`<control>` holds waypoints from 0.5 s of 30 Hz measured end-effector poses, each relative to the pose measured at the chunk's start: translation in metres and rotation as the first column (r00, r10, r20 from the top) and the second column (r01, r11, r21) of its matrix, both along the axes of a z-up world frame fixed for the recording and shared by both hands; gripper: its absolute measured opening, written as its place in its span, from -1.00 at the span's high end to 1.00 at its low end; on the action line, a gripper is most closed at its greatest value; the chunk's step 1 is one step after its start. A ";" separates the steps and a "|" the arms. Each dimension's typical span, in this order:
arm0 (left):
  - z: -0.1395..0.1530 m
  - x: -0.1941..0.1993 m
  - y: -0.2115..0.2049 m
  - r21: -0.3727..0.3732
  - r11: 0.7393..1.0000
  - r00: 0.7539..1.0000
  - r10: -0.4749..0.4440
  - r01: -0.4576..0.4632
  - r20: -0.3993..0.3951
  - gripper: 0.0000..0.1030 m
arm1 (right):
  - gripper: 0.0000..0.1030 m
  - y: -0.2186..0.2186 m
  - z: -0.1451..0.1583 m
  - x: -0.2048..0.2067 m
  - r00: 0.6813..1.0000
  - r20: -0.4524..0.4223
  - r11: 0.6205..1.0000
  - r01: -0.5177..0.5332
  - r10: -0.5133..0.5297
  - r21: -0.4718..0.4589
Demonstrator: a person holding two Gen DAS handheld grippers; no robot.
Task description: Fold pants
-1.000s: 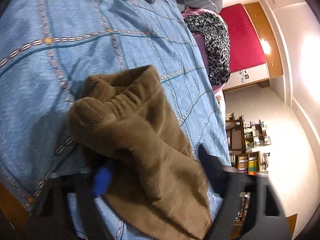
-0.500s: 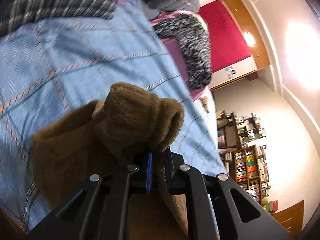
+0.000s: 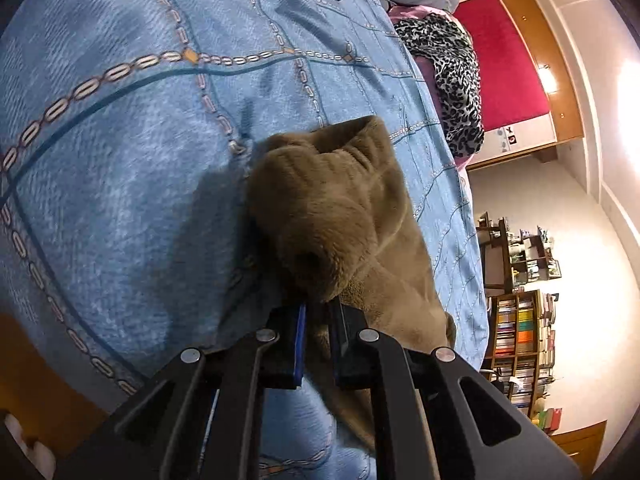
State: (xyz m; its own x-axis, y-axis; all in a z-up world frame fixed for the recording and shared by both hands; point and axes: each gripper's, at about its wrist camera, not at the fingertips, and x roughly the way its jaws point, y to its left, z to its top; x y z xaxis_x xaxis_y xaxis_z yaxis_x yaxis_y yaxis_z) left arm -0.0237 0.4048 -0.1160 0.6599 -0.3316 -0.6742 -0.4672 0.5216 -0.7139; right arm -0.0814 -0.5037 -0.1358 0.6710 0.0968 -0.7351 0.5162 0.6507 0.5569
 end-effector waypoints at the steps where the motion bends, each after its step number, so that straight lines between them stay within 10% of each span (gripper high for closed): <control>1: 0.001 0.002 -0.001 0.009 1.000 1.000 -0.007 0.007 0.004 0.83 | 0.88 0.001 -0.001 -0.002 1.000 0.000 1.000 -0.003 0.003 -0.006; 15: 0.036 0.029 -0.006 0.085 0.995 0.998 -0.060 0.060 -0.003 0.81 | 0.88 0.001 0.013 -0.006 1.000 0.022 0.999 -0.008 0.009 -0.051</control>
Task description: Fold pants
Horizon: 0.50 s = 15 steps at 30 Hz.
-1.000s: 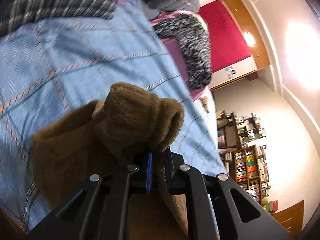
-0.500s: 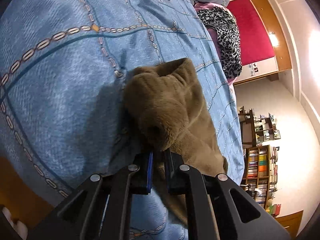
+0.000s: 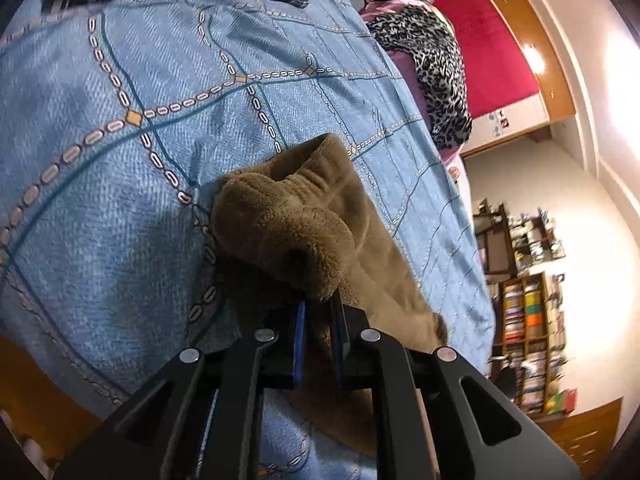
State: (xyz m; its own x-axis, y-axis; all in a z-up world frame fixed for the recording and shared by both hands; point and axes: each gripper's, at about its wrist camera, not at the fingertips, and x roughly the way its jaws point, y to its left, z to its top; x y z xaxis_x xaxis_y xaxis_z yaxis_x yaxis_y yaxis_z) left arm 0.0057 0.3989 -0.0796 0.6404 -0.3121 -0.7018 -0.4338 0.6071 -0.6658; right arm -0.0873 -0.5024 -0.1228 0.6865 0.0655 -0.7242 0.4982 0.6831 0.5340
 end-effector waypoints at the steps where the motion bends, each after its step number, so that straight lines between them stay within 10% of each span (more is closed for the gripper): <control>1: -0.003 -0.001 0.002 0.003 1.000 1.000 0.004 -0.004 -0.012 0.81 | 0.88 0.000 -0.007 0.000 1.000 -0.019 1.000 0.002 -0.002 0.003; 4: -0.019 -0.005 0.008 0.037 0.999 0.996 0.025 -0.022 -0.084 0.73 | 0.69 -0.001 -0.034 0.003 0.996 -0.093 0.999 0.004 0.000 0.039; 7: -0.030 -0.017 0.014 0.066 0.997 0.991 0.044 -0.036 -0.127 -0.01 | 0.29 -0.008 -0.038 -0.004 0.995 -0.097 0.998 0.025 -0.020 0.049; 15: 0.001 -0.028 -0.006 0.343 0.939 0.977 0.079 -0.005 -0.200 -0.19 | 0.00 -0.028 0.000 -0.007 0.994 -0.029 0.988 0.105 -0.109 -0.114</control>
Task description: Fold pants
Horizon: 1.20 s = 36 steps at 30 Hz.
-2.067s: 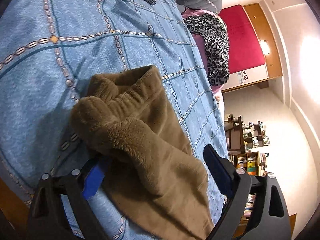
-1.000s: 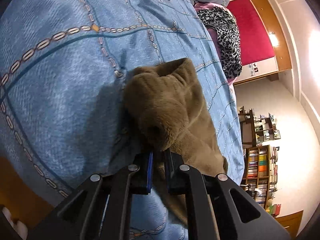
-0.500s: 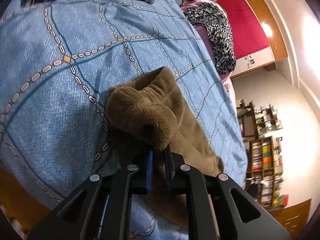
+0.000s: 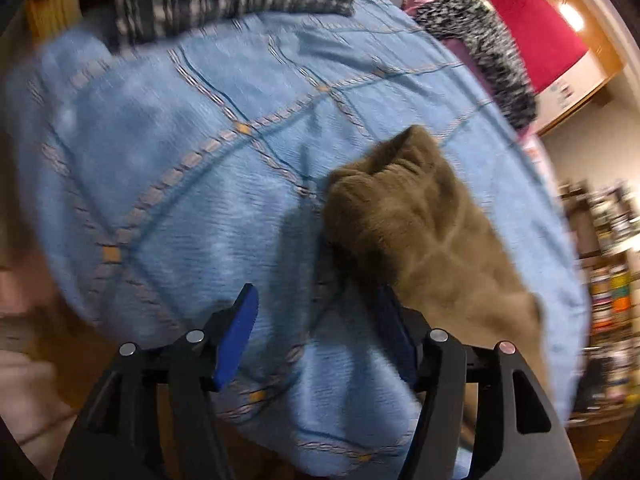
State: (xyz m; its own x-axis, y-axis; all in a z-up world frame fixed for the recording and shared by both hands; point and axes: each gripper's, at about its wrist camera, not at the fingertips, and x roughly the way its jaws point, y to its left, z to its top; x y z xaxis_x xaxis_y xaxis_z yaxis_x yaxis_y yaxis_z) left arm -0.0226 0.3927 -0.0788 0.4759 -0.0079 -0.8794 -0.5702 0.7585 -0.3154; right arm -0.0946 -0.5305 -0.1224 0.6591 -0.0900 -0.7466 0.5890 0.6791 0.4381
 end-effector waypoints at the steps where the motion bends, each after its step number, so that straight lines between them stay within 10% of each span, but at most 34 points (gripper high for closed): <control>1: 0.003 0.002 -0.011 0.017 1.000 1.000 -0.019 0.019 -0.002 -0.19 | 0.00 0.002 0.003 0.011 1.000 0.011 1.000 -0.016 0.017 -0.024; 10: 0.033 0.042 -0.127 0.148 0.943 0.950 -0.308 0.297 0.058 -0.19 | 0.01 0.013 -0.010 0.096 0.986 -0.009 0.983 -0.166 0.166 -0.074; 15: 0.027 0.069 -0.207 0.091 0.870 0.863 -0.493 0.485 0.113 -0.19 | 0.60 0.020 -0.022 0.111 0.979 -0.045 0.974 -0.200 0.197 -0.102; 18: 0.016 0.082 -0.249 0.059 0.819 0.805 -0.572 0.571 0.156 -0.19 | 0.63 0.032 -0.007 0.110 0.986 -0.039 0.955 -0.167 0.162 -0.243; 27: -0.034 0.067 -0.355 -0.004 0.576 0.572 -0.812 0.818 0.115 -0.19 | 0.61 0.030 -0.026 0.127 0.987 -0.092 0.923 -0.159 0.135 -0.351; 36: -0.052 0.027 -0.355 0.003 0.525 0.522 -0.846 0.851 0.108 -0.20 | 0.04 0.034 -0.014 0.112 0.998 -0.046 0.927 -0.066 0.053 -0.369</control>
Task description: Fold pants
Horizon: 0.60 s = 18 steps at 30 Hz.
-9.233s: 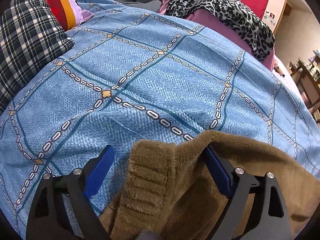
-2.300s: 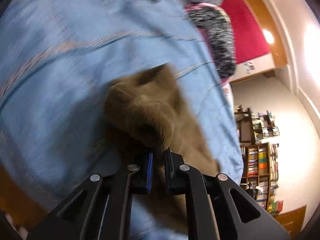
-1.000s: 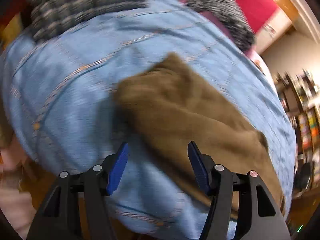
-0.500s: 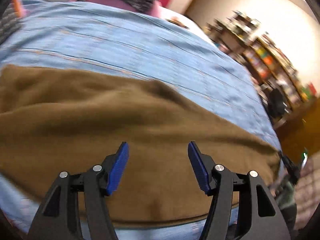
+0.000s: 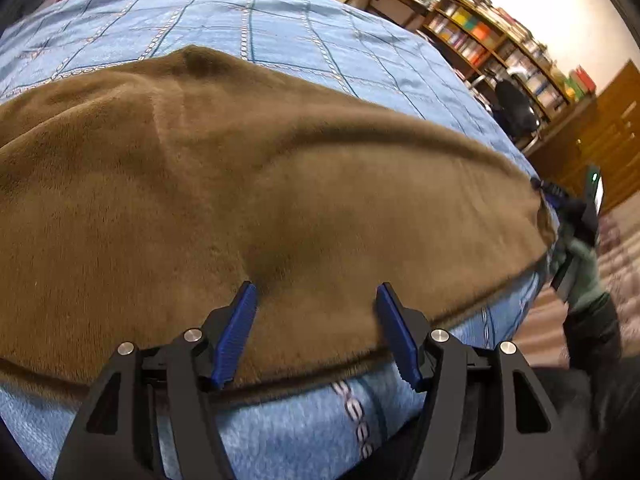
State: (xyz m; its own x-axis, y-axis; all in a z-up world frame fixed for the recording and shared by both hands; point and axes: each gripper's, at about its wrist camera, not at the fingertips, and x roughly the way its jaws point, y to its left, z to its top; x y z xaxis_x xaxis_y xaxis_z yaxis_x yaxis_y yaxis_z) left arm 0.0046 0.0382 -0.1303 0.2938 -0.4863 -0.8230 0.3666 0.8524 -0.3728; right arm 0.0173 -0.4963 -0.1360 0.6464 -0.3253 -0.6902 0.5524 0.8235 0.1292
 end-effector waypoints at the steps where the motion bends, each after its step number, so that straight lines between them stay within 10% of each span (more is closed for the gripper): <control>1: -0.001 -0.002 -0.001 -0.001 1.000 1.000 -0.002 0.002 0.000 -0.20 | 0.04 0.007 0.005 -0.003 1.000 0.012 1.000 0.002 -0.002 -0.015; 8: -0.001 -0.004 -0.001 -0.025 1.000 1.000 -0.001 0.002 0.003 -0.20 | -0.03 0.072 0.010 -0.003 0.984 0.001 0.981 -0.178 0.179 -0.075; 18: 0.011 -0.018 0.012 -0.084 0.996 1.000 0.016 -0.015 0.007 -0.20 | -0.03 0.058 -0.034 -0.010 0.968 -0.115 0.974 -0.227 0.224 -0.016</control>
State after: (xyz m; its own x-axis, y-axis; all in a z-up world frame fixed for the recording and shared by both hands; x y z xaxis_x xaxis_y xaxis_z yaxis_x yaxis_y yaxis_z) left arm -0.0134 0.0498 -0.1190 0.3082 -0.5487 -0.7771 0.3568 0.8239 -0.4402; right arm 0.0076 -0.4382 -0.1697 0.6243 -0.2009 -0.7549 0.3619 0.9308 0.0515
